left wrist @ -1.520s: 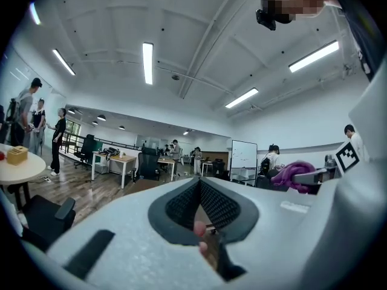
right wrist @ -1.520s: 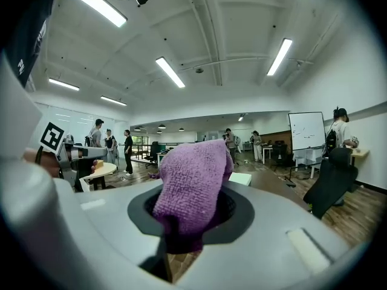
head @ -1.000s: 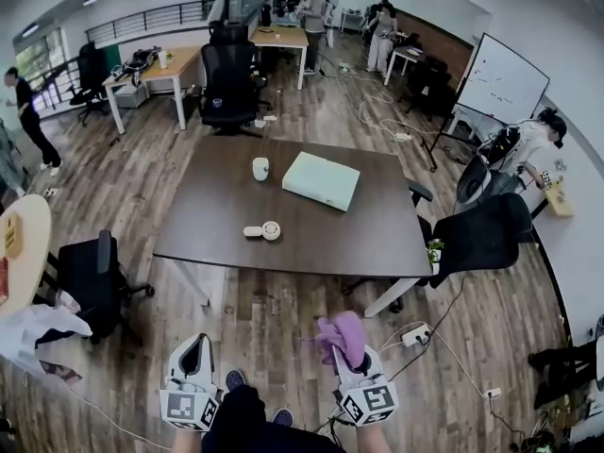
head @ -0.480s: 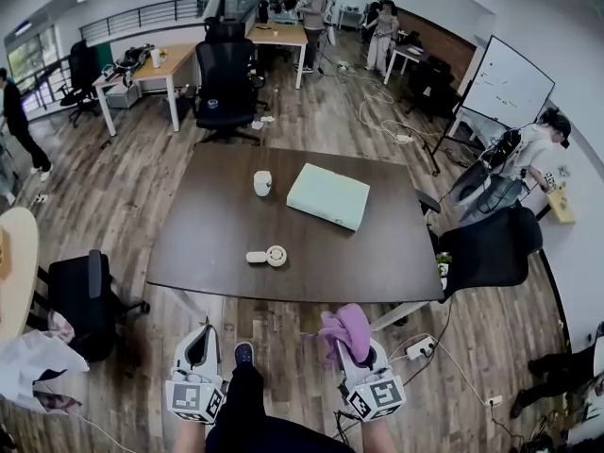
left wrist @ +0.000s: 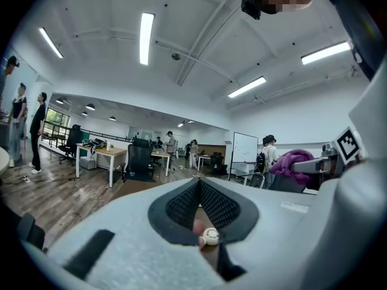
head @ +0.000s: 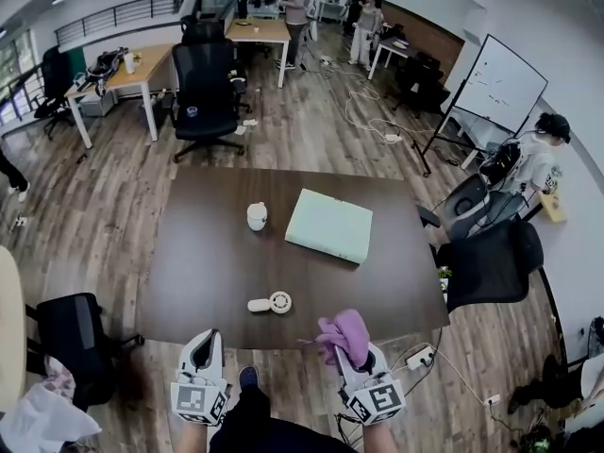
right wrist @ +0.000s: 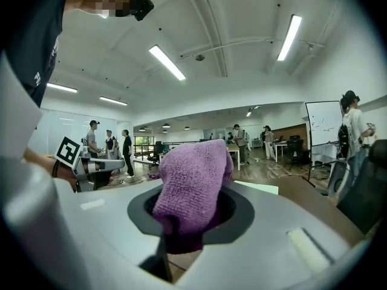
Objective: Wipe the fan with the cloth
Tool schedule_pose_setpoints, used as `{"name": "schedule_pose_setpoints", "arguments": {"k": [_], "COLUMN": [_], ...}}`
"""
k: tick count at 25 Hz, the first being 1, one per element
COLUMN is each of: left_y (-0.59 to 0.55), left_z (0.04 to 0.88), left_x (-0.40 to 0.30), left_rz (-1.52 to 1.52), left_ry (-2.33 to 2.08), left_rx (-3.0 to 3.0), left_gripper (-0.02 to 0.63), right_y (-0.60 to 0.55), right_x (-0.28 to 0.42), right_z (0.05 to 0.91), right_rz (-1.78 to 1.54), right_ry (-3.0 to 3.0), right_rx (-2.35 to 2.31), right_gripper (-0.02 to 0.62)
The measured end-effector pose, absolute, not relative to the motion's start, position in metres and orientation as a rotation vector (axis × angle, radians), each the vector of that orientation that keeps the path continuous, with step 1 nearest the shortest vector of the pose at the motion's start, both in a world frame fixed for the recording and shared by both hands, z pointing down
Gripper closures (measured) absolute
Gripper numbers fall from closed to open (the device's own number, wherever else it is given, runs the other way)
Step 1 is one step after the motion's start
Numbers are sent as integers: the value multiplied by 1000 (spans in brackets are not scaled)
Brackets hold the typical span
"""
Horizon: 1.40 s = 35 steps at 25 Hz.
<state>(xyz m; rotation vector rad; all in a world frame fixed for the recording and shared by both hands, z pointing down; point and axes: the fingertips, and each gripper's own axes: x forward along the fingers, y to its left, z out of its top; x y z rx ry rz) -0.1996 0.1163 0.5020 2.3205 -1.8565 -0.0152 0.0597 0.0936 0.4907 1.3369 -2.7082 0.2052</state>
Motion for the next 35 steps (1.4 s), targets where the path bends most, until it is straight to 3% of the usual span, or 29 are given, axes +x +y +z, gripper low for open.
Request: {"name": "schedule_pose_setpoints", "arguments": {"k": [10,20,32,35], "left_y": [4,-33,-51,-49], "left_z": [507,518,644,686], "left_x": [-248,-227,-162,-149], "left_rz": [66,154,802,933], "left_ry": [-1795,-1775,-1533,-1329], "left_rx": [2397,2411,2582,2611], "left_gripper": [600,600,598,520], "right_y": [-1,-35,-62,-62], "right_x": [5,15,0,-10], "right_z": [491,514,551,559], "right_rz": [211,186,35,65], "right_ry": [-2633,-2601,-2554,-2563], "right_rx": [1389,1271,1012,980], "right_gripper": [486,486,486,485]}}
